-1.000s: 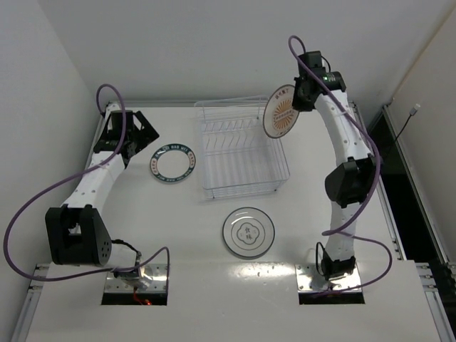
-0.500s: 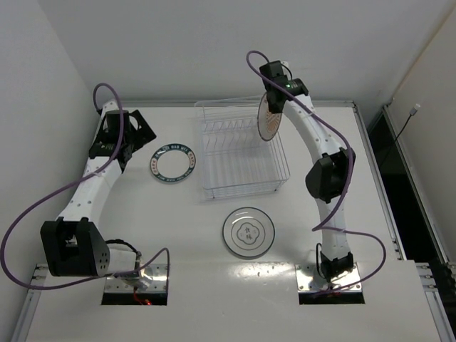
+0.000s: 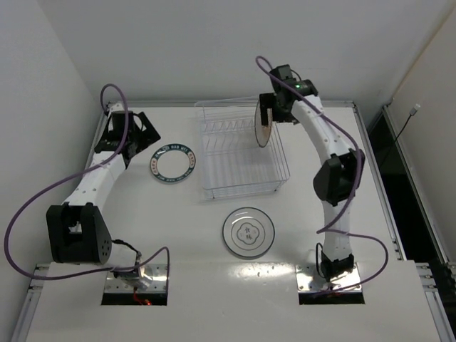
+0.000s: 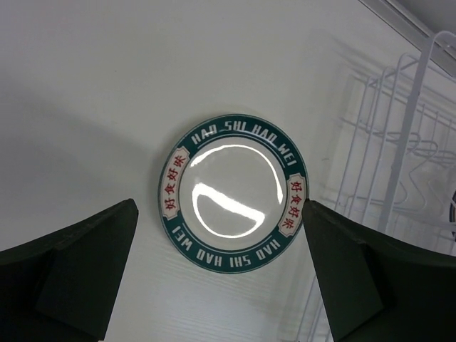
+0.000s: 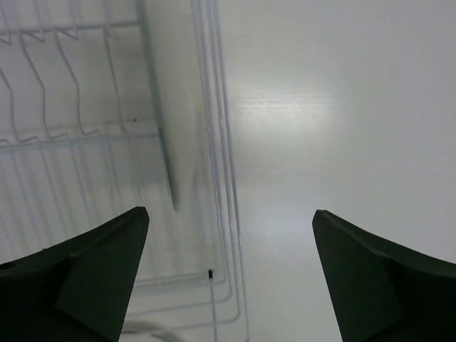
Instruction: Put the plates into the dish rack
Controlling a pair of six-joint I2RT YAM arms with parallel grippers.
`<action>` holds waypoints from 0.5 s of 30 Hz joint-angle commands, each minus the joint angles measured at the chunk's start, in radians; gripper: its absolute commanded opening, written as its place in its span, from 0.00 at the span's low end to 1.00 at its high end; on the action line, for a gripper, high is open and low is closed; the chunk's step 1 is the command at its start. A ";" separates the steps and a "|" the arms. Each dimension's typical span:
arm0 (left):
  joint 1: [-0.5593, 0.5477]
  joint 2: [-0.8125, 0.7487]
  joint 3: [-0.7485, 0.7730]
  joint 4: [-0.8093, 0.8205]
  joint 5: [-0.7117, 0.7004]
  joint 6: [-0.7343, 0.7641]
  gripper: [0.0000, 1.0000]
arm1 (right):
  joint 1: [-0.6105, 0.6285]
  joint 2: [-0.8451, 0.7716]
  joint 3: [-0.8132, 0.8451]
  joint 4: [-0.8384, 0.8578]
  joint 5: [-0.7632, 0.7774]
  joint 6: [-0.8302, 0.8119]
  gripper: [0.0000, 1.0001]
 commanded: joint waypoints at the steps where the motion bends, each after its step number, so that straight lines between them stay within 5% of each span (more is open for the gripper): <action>1: 0.004 0.019 0.003 0.091 0.117 -0.027 1.00 | -0.098 -0.288 -0.073 -0.138 -0.078 0.202 1.00; 9: 0.004 -0.056 -0.091 0.102 0.145 -0.071 1.00 | -0.446 -0.761 -0.987 0.260 -0.639 0.291 1.00; 11: 0.004 -0.085 -0.109 0.102 0.160 -0.044 1.00 | -0.534 -0.740 -1.112 0.231 -0.739 0.249 1.00; 15: -0.020 -0.163 -0.175 0.115 0.169 -0.013 1.00 | -0.595 -0.624 -1.347 0.178 -1.091 0.075 0.83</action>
